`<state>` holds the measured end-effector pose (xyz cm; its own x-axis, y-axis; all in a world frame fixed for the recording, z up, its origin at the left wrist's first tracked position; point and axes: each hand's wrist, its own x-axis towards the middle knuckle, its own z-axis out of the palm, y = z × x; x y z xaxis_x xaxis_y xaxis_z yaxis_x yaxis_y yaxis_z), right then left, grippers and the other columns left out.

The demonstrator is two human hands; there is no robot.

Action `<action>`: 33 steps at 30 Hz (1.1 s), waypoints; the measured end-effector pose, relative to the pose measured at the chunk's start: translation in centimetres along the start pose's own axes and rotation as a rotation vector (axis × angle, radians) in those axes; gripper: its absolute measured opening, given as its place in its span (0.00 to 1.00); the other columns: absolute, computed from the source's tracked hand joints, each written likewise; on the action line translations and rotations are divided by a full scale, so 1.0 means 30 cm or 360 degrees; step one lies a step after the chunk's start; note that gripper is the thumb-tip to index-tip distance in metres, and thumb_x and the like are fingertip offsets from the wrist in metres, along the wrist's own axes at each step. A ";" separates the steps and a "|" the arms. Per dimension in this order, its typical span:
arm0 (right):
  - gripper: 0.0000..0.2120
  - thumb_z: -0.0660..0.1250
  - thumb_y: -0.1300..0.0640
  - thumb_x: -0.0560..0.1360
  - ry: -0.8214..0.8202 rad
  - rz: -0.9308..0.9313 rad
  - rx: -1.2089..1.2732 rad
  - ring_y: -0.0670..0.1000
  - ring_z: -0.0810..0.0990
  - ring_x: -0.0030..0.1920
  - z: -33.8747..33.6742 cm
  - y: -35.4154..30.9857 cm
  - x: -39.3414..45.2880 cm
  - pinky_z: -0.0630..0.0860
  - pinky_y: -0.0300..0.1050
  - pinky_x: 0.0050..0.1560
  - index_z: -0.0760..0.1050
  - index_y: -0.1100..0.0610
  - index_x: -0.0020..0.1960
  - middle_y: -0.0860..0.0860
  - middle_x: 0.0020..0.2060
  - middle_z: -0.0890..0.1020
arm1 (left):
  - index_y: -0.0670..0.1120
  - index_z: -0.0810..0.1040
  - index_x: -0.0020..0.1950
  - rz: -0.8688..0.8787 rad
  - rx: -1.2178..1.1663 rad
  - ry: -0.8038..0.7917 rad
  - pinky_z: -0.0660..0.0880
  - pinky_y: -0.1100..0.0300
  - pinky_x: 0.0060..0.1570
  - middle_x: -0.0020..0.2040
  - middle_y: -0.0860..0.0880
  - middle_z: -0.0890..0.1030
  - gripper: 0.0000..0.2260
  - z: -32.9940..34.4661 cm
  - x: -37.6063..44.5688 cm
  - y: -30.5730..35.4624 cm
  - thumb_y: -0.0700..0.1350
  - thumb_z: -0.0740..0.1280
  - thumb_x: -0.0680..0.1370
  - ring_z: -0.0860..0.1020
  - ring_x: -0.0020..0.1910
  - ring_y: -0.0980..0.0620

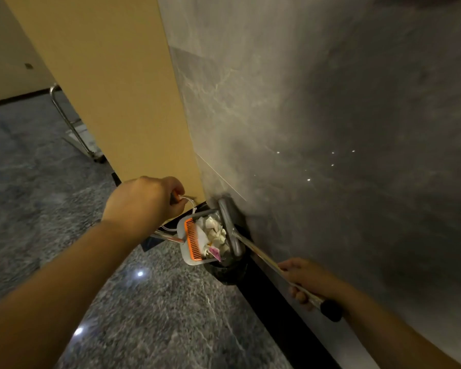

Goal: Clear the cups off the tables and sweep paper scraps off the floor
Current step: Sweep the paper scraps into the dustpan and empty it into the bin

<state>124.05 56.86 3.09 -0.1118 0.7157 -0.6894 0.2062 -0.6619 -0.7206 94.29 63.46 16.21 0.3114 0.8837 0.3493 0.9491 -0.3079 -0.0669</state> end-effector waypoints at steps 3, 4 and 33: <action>0.10 0.55 0.62 0.82 -0.0032 0.0020 -0.0025 0.44 0.66 0.17 -0.084 -0.002 0.018 0.63 0.31 0.18 0.69 0.55 0.61 0.56 0.29 0.71 | 0.48 0.83 0.51 0.0046 0.0028 0.0018 0.72 0.60 0.30 0.37 0.50 0.84 0.10 0.004 0.023 0.068 0.52 0.74 0.73 0.81 0.34 0.45; 0.10 0.55 0.62 0.82 -0.0050 0.0022 -0.0030 0.44 0.66 0.17 -0.110 0.000 0.020 0.63 0.31 0.19 0.69 0.55 0.61 0.56 0.29 0.71 | 0.48 0.83 0.51 0.0064 0.0030 0.0002 0.73 0.60 0.31 0.37 0.49 0.84 0.11 0.005 0.032 0.093 0.51 0.74 0.74 0.81 0.35 0.46; 0.11 0.52 0.60 0.81 -0.0292 0.0161 0.0267 0.46 0.67 0.19 -0.374 0.088 0.082 0.63 0.33 0.22 0.69 0.60 0.59 0.56 0.30 0.70 | 0.51 0.75 0.56 0.0236 0.0528 -0.0473 0.68 0.63 0.29 0.41 0.53 0.80 0.13 0.082 0.201 0.485 0.59 0.61 0.80 0.77 0.34 0.52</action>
<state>135.23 59.39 0.32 -0.2762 0.6019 -0.7493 0.0632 -0.7666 -0.6390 110.11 65.17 15.03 0.3991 0.9163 0.0338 0.8425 -0.3520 -0.4078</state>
